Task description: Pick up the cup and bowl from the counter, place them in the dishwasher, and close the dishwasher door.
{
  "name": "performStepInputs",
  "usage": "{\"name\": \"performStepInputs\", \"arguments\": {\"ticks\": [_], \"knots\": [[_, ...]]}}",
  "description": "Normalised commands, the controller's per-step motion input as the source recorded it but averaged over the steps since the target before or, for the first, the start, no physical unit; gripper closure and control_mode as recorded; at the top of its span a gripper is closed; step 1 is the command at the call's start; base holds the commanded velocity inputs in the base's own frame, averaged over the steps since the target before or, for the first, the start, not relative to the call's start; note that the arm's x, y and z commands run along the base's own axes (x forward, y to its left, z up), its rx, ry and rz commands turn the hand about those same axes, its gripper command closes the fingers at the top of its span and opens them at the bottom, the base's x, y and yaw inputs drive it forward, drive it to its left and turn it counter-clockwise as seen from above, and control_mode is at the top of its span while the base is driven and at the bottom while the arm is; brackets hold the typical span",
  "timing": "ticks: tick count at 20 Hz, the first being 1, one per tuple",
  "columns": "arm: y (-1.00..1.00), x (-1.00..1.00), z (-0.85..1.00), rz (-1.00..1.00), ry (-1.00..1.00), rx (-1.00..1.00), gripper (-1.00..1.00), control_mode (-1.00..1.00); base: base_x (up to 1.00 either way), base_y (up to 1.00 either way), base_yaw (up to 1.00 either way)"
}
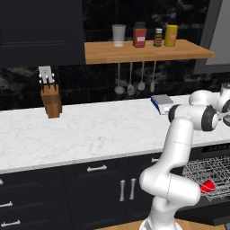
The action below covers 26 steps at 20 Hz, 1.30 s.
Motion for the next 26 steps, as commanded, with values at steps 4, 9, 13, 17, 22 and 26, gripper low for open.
{"name": "performStepInputs", "arguments": {"ticks": [4, 9, 13, 17, 22, 26], "knots": [[-0.51, 0.28, -0.04, 0.0, 0.06, 0.0, -1.0, -1.0, 0.0, 0.0, 0.0], [-0.13, 0.03, -0.2, 0.0, 0.09, 0.0, -1.0, -1.0, 0.0, 0.0, 0.0], [0.13, 0.0, -0.35, 0.0, 0.01, 0.01, -1.0, -1.0, 0.0, 0.0, 0.0], [0.17, 0.01, -0.21, 0.02, 0.0, 0.0, -1.0, -1.0, 0.0, 0.0, 0.0], [0.0, 0.02, -0.24, 0.0, 0.01, 0.04, -1.0, -1.0, 0.0, 0.0, 0.0], [-0.07, 0.02, -0.26, 0.0, 0.01, 0.07, -1.0, -1.0, 0.0, 0.0, 0.0]]}}
